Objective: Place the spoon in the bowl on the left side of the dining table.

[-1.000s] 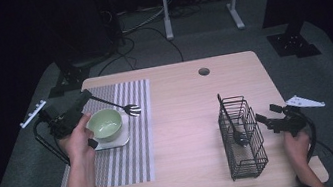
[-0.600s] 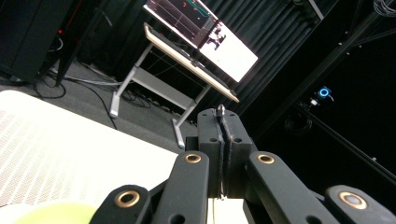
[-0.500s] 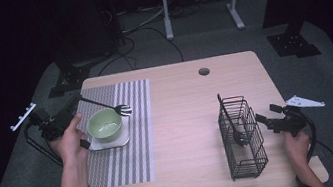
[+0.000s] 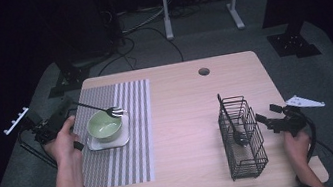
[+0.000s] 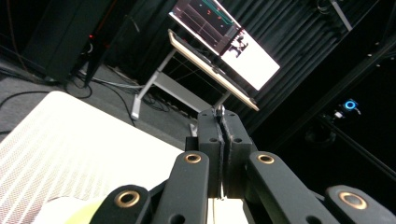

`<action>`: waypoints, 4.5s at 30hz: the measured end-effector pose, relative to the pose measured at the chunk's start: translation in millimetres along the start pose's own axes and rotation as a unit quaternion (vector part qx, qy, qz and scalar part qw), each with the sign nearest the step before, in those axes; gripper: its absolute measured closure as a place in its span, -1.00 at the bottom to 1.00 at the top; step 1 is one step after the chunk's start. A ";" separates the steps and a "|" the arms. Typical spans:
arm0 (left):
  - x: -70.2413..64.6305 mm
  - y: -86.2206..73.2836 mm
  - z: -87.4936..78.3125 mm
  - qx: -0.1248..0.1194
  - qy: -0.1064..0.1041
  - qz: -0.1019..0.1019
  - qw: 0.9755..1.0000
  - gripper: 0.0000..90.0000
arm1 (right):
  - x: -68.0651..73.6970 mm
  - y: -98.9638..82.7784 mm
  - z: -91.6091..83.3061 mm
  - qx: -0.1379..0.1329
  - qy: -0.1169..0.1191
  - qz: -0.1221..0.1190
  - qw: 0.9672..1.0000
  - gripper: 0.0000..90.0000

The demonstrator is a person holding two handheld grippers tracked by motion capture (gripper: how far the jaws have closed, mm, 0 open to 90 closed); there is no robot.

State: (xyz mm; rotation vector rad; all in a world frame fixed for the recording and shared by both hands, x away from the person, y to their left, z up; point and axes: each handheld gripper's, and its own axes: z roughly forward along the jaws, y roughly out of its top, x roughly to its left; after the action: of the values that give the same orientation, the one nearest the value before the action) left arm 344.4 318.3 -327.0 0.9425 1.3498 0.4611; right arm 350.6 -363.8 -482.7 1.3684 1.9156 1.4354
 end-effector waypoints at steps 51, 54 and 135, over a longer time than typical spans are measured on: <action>60.0 -8.8 -11.6 -0.008 0.093 -0.027 0.995 0.98 | -0.2 0.0 -0.1 0.001 0.000 0.001 1.000 -0.71; 62.9 -10.8 -11.5 -0.006 0.099 -0.028 0.995 0.98 | -0.2 0.0 -0.1 0.001 0.000 0.001 1.000 -0.71; 88.6 -45.3 2.4 0.020 0.133 -0.040 0.990 0.90 | -0.9 0.1 0.5 0.003 0.001 0.003 1.000 -0.71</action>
State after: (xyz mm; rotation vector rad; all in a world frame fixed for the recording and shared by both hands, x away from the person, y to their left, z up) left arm 354.7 359.3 -417.1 0.8779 1.6367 0.5141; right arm 351.4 -364.4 -483.0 1.3776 1.9195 1.4353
